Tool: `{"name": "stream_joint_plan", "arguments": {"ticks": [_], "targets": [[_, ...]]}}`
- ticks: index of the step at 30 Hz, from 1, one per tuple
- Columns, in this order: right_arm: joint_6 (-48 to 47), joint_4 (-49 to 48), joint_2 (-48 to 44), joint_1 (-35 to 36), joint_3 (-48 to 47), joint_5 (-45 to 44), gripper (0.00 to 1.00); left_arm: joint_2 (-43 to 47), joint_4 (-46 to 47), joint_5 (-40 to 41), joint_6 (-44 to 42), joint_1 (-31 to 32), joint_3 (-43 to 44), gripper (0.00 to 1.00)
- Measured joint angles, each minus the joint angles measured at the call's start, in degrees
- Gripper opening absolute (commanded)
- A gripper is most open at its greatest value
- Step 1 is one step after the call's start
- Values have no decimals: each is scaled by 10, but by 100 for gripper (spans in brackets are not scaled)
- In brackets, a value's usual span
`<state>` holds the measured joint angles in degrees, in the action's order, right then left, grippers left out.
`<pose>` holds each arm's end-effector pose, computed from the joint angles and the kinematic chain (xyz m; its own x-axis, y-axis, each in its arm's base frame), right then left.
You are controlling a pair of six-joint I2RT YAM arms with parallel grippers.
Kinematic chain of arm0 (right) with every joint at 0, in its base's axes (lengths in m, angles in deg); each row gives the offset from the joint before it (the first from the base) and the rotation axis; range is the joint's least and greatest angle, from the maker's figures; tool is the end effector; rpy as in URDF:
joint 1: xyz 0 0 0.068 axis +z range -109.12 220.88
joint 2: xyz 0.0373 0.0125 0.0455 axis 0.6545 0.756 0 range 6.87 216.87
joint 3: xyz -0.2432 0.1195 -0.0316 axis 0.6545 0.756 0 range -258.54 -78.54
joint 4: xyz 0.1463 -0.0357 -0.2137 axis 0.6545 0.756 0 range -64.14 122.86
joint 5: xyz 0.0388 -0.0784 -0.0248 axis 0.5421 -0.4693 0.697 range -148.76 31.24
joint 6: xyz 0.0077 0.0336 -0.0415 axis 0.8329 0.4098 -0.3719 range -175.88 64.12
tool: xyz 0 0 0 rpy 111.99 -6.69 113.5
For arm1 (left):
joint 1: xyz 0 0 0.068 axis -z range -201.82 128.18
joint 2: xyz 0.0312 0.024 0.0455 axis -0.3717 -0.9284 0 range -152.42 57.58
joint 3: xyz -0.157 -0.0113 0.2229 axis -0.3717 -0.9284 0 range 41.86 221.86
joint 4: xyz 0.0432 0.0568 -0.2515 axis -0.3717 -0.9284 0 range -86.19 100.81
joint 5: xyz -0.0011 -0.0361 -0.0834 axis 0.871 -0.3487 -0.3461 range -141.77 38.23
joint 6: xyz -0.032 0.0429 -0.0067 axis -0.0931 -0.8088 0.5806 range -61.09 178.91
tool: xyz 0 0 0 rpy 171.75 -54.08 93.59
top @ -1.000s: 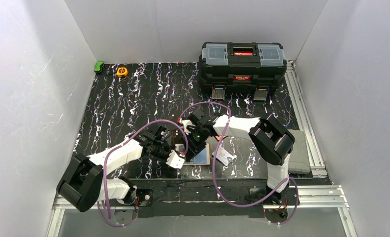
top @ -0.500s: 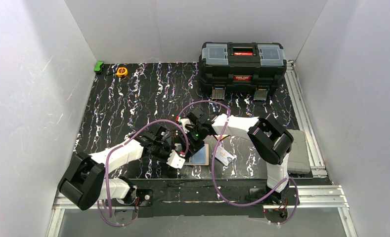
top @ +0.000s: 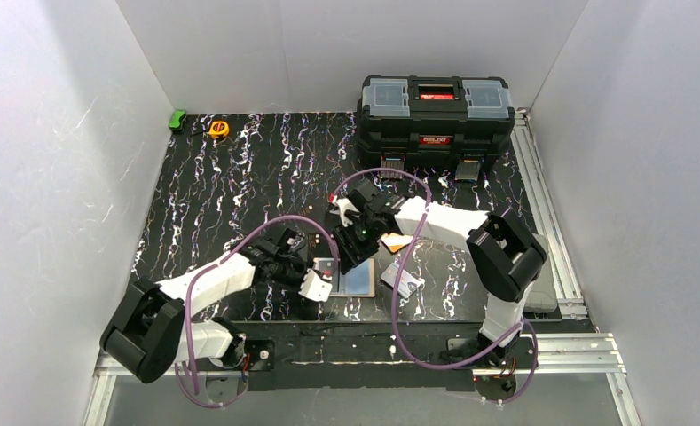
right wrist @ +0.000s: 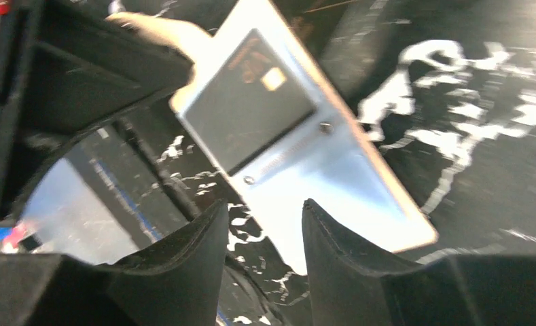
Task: Put the credit cards into the card holder
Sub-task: Insert the credit card into the card holder, then pick up the credit card from the center of the board.
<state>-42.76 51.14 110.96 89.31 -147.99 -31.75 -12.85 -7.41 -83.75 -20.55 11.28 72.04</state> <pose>0.2354 0.2897 0.1881 -0.7448 -0.5349 -0.3990 -0.6659 0.5569 0.4965 0.1670 -0.1316 0.1610 0.5528 0.6351 -0.5395 0.8292 -0.3553 0.4315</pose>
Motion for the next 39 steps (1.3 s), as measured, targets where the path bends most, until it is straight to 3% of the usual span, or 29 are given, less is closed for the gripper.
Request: {"name": "stream_joint_plan", "arguments": {"ticks": [5, 7, 8, 12, 14, 16, 17, 18, 19, 20, 25, 28, 33, 39], "targets": [[-18, 111, -5, -1, -72, -171, 41, 36, -7, 17, 23, -4, 23, 16], [-28, 159, -30, -1, -102, -273, 8, 73, -6, 29, 34, -7, 41, 23], [-28, 164, -42, -2, -101, -288, 1, 83, -11, 34, 39, -7, 47, 24], [34, 159, -139, -16, -46, -330, 1, 110, -30, 65, 81, -7, 99, 35], [62, 149, -194, -32, -13, -336, 1, 112, -32, 83, 112, -7, 133, 57], [81, 145, -230, -50, 11, -338, 1, 109, -38, 98, 138, -7, 163, 72], [85, 143, -237, -56, 17, -340, 21, 105, -47, 104, 154, -7, 180, 92], [90, 143, -240, -63, 24, -343, 78, 98, -59, 108, 173, -8, 200, 97], [96, 143, -240, -68, 28, -344, 93, 90, -70, 110, 184, -8, 217, 98], [99, 144, -236, -70, 31, -343, 98, 83, -83, 109, 196, -9, 233, 98], [101, 119, -237, -88, 87, -303, 98, 52, -126, 85, 244, -11, 283, 98], [107, 92, -249, -113, 139, -254, 93, 42, -134, 52, 240, -11, 281, 98], [114, 24, -268, -172, 224, -152, 85, 37, -84, -7, 186, 14, 223, 98], [125, -54, -281, -211, 288, -63, 82, -65, 10, -32, 166, 77, 208, 98]]}}
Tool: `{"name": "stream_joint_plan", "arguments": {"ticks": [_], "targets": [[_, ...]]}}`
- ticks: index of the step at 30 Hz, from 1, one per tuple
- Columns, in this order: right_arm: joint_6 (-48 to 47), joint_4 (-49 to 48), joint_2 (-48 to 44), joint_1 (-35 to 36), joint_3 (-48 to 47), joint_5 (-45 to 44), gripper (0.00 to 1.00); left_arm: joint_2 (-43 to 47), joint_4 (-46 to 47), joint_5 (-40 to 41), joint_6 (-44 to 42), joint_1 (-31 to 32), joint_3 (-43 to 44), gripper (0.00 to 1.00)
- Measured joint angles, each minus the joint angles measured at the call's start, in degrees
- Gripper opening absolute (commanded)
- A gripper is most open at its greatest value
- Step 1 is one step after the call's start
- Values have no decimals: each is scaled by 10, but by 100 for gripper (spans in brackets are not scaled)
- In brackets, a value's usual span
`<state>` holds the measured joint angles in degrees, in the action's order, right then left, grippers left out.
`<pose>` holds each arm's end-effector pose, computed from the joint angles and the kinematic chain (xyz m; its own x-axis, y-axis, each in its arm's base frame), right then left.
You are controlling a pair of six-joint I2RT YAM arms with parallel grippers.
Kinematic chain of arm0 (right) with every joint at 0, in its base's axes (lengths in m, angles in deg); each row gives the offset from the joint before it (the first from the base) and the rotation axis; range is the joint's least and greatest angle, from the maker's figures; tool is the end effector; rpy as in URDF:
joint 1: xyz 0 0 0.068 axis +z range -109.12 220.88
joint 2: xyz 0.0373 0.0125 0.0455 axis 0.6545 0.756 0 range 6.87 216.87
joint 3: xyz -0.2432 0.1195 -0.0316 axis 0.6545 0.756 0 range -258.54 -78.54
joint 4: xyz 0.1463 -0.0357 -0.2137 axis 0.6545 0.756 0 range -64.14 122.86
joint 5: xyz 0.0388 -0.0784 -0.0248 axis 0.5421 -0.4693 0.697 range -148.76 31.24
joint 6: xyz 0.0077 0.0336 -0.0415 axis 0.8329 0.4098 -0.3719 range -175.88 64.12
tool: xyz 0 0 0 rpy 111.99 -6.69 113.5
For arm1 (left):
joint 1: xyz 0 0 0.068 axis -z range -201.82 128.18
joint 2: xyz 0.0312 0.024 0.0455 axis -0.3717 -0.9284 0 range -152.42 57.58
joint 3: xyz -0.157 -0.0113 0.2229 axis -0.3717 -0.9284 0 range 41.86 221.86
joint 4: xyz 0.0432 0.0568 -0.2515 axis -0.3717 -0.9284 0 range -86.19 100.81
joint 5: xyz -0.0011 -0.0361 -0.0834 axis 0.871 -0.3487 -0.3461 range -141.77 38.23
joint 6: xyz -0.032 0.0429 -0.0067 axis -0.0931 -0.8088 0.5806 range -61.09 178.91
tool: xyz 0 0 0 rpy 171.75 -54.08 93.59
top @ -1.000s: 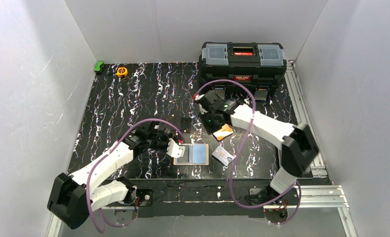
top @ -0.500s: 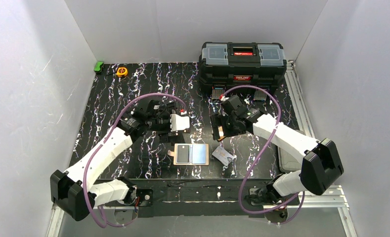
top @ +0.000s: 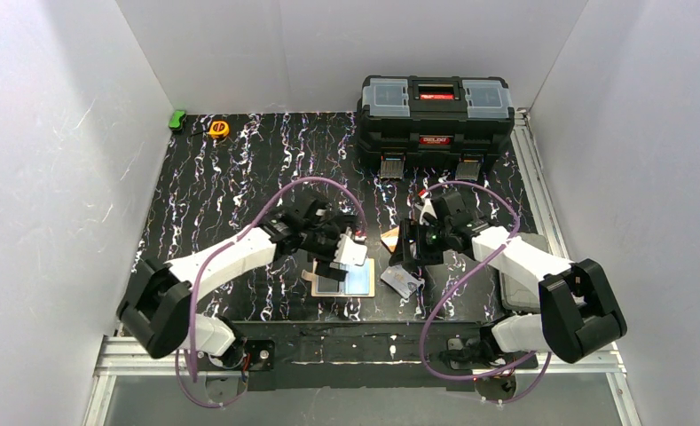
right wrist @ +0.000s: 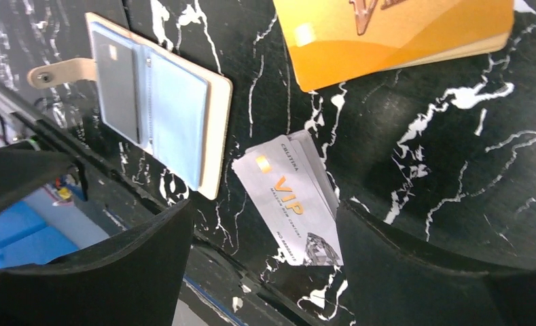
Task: Put the credit cards into the card holder
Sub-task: Pick up the credit card from the center of the board.
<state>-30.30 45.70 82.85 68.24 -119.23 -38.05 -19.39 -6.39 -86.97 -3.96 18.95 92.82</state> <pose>0.2181 0.1269 0.1890 -0.9204 -0.0215 -0.3905 -0.2351 0.8283 0.5085 0.2001 -0.1999 0.2467 0.5216 0.5105 -0.6837 0.8499 -0.2408 0.4686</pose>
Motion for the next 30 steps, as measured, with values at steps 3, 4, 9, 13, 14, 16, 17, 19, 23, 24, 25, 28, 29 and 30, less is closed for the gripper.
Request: {"name": "stream_joint_plan", "arguments": {"ticks": [3, 4, 9, 13, 14, 16, 17, 19, 23, 24, 25, 28, 29, 30], "targets": [[5, -44, -5, -15, 25, 35, 81, -38, 76, 2, 14, 22, -17, 98], [13, -68, -6, -24, 42, 54, 80, -49, 102, 3, 20, 30, -23, 98], [30, -117, -6, -38, 74, 80, 78, -99, 208, 11, 51, 67, -35, 97], [45, -150, -6, -44, 103, 89, 77, -129, 271, 24, 79, 83, -36, 97], [48, -157, -6, -45, 110, 91, 77, -137, 287, 30, 88, 87, -36, 97], [53, -171, -6, -45, 122, 94, 77, -148, 304, 36, 100, 92, -36, 97], [57, -178, -6, -47, 126, 98, 77, -151, 312, 39, 105, 94, -36, 97], [60, -192, -7, -50, 132, 101, 77, -156, 329, 45, 116, 97, -37, 97], [66, -215, -13, -59, 147, 111, 77, -172, 361, 50, 135, 104, -37, 97], [69, -220, -15, -63, 152, 114, 76, -178, 366, 51, 139, 105, -37, 97], [71, -224, -15, -66, 155, 117, 76, -182, 369, 52, 141, 106, -37, 98], [76, -235, -16, -78, 162, 126, 75, -191, 370, 51, 145, 108, -37, 98], [77, -235, -16, -80, 162, 128, 75, -192, 370, 51, 145, 108, -37, 98], [78, -235, -16, -83, 163, 128, 75, -193, 370, 50, 145, 108, -37, 98]]}}
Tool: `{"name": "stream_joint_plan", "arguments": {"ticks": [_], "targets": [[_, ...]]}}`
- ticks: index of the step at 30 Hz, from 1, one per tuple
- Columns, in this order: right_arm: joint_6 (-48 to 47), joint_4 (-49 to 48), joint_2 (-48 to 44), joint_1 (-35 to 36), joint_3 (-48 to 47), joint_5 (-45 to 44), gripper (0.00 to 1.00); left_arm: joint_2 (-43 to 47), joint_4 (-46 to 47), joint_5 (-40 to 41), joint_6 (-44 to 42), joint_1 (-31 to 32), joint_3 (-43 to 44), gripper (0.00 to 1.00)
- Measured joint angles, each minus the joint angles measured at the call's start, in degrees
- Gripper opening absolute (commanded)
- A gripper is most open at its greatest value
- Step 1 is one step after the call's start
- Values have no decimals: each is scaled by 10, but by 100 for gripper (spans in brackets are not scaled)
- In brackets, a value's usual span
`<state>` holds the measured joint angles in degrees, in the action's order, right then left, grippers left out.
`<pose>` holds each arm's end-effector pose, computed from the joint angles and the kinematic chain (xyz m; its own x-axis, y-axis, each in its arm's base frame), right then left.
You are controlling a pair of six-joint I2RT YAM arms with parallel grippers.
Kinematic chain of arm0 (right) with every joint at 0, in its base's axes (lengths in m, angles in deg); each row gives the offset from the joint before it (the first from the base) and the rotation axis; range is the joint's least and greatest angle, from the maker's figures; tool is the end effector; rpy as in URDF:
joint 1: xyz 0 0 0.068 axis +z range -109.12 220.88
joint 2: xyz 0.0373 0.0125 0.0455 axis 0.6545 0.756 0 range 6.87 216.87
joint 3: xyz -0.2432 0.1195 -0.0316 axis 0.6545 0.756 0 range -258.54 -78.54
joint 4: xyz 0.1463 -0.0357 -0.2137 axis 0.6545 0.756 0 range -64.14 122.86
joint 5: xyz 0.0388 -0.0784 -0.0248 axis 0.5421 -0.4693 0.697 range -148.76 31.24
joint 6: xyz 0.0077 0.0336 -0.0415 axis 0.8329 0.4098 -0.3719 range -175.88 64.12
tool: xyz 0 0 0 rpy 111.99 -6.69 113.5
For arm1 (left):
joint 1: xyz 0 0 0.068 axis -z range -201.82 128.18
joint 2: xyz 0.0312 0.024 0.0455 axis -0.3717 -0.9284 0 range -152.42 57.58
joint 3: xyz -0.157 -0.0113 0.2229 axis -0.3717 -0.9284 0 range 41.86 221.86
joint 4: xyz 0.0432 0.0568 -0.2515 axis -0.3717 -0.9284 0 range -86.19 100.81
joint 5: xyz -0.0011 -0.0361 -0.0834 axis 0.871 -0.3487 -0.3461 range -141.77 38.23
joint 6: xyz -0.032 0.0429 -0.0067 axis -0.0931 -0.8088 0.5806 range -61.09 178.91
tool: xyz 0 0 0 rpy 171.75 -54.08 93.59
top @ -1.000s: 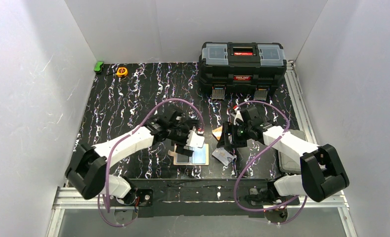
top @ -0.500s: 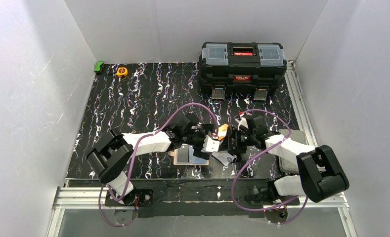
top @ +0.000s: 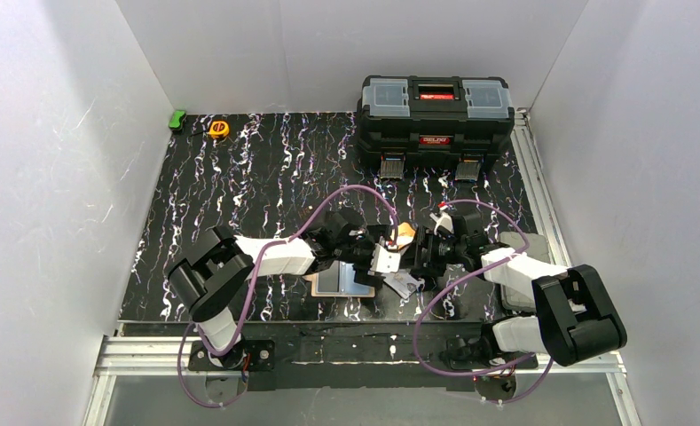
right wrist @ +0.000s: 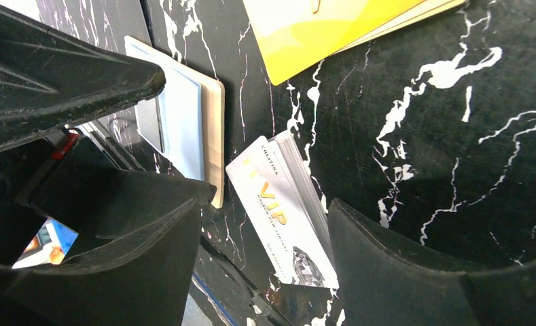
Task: Put the credit cards into the card holder
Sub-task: Pick up the credit card from the center of the board.
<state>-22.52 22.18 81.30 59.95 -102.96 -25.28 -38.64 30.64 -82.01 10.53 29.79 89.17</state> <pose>0.2055 0.0917 0.1436 -0.9188 0.1677 -0.3574 -0.1524 0.6845 0.7130 0.2009 -0.2827 0.1799 0.5100 0.3962 -0.7635 0.8570 -0.1576 0.4907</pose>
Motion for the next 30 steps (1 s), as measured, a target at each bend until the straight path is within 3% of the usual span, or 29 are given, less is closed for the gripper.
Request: {"name": "stream_joint_plan", "arguments": {"ticks": [30], "targets": [[11, -18, 0, -11, 14, 13, 70, -60, 2, -23, 0, 15, 45, 98]]}}
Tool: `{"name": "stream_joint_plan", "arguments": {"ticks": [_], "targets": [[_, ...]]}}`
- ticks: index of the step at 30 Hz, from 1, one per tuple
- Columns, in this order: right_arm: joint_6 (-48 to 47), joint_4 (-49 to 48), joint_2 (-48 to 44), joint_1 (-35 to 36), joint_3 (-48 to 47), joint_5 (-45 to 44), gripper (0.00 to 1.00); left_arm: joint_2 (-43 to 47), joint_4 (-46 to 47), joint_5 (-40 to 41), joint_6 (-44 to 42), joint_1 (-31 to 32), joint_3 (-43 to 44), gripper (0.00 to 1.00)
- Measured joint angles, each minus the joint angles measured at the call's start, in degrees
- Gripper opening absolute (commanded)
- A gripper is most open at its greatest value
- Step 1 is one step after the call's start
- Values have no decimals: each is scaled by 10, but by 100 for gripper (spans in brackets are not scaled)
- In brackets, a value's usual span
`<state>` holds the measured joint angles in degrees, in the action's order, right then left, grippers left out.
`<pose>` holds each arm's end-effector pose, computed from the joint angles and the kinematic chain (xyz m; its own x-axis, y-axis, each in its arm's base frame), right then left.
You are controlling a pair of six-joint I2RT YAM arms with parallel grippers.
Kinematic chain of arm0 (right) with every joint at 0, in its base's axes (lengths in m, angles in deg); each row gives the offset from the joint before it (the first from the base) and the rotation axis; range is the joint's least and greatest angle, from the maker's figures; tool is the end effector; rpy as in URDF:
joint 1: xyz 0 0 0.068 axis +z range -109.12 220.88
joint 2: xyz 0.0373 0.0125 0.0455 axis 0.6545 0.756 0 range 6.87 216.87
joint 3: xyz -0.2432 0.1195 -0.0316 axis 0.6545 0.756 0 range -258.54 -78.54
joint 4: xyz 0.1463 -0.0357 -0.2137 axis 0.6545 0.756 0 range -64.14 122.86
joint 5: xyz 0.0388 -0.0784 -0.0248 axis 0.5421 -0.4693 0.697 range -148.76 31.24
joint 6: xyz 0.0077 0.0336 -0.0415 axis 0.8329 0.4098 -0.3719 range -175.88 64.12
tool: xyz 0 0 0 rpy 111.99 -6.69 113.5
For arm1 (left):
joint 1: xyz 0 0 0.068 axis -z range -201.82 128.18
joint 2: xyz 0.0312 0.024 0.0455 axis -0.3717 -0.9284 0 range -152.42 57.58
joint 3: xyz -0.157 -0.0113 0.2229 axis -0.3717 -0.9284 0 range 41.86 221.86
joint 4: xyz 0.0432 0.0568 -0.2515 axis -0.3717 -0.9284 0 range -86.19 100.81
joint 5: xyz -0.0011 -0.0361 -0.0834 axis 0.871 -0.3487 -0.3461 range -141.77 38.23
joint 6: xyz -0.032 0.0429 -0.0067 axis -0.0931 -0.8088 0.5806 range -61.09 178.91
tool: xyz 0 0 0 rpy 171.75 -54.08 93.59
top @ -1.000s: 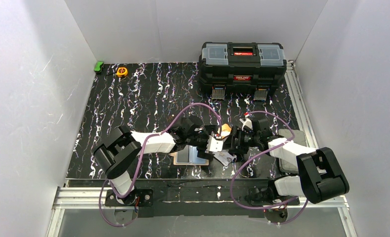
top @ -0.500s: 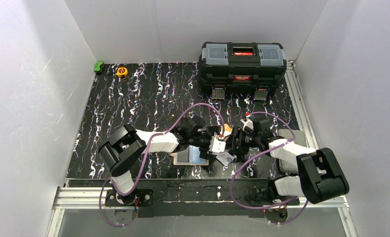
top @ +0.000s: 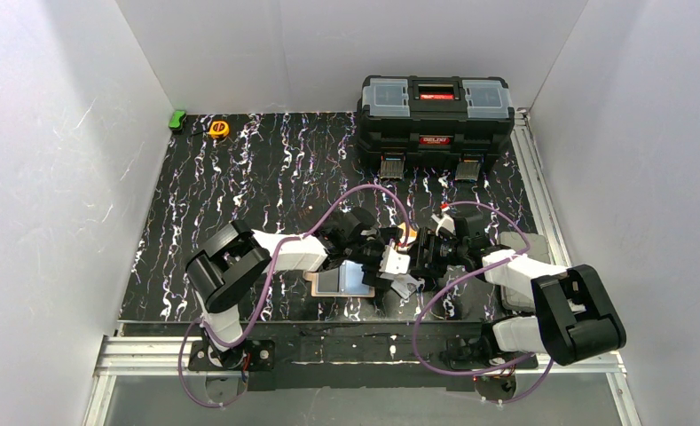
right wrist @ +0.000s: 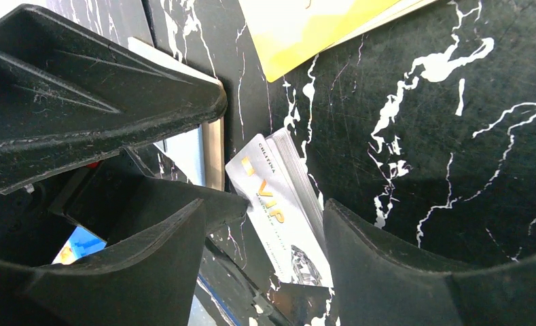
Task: Put the credit cards into the card holder
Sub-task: Pick up the credit card from the center of the board.
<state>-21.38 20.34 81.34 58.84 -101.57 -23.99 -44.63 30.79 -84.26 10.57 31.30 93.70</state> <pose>0.2038 0.0873 0.1395 -0.9204 0.1908 -0.3413 -0.1327 0.6687 0.7316 0.2054 -0.3060 0.1686 0.5099 0.3703 -0.7764 0.8602 -0.2122 0.4637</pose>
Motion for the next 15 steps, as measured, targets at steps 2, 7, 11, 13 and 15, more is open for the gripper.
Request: {"name": "stream_joint_plan", "arguments": {"ticks": [2, 7, 11, 13, 15], "targets": [[0, -1, 2, 0, 0, 2, 70, 0, -5, -1, -1, 0, 2, 98], [0, -5, 7, 0, 0, 9, 68, 0, -9, -2, -2, 0, 3, 98], [0, -5, 10, 0, 0, 13, 68, -9, -6, -3, -3, 0, 11, 98], [0, -5, 11, 0, 0, 14, 67, -15, -2, -3, -3, 0, 16, 98], [0, -6, 13, 0, 0, 16, 67, -22, 3, -3, -3, 0, 23, 98]]}}
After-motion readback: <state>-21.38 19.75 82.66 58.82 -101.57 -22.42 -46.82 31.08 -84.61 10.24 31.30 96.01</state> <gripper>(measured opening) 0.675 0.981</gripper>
